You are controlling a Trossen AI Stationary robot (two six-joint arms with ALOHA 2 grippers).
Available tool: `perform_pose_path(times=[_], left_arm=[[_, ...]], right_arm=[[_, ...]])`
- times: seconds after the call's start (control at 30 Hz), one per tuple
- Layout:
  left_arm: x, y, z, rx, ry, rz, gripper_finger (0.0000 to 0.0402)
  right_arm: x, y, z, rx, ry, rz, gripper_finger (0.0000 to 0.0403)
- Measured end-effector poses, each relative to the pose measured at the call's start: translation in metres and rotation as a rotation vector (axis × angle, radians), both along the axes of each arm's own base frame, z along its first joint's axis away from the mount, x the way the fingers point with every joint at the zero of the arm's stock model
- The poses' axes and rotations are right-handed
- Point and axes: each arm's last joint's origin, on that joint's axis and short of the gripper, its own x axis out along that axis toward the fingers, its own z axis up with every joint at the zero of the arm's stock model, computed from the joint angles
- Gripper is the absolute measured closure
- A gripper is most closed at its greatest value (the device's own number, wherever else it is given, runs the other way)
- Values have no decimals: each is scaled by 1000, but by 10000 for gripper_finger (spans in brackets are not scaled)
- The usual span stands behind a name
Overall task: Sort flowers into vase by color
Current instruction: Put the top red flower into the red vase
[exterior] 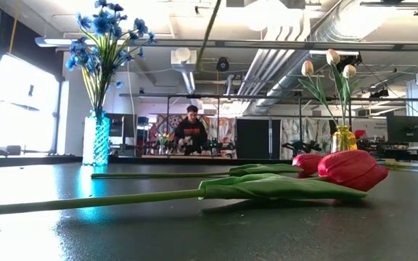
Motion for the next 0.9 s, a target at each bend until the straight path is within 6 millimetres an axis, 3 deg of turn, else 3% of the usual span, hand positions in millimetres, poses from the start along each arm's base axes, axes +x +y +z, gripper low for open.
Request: perform_pose_path(times=[0.27, 0.5, 0.9], left_arm=[[-34, -22, 27, 92, -59, 9, 401], [-53, -49, 36, 119, -88, -76, 401], [-71, -68, 32, 156, -61, -4, 401]], right_arm=[[-3, -2, -4, -22, 68, -15, 402], [-2, -2, -6, -32, 76, -18, 402], [-2, -1, -7, -80, 89, 13, 402]])
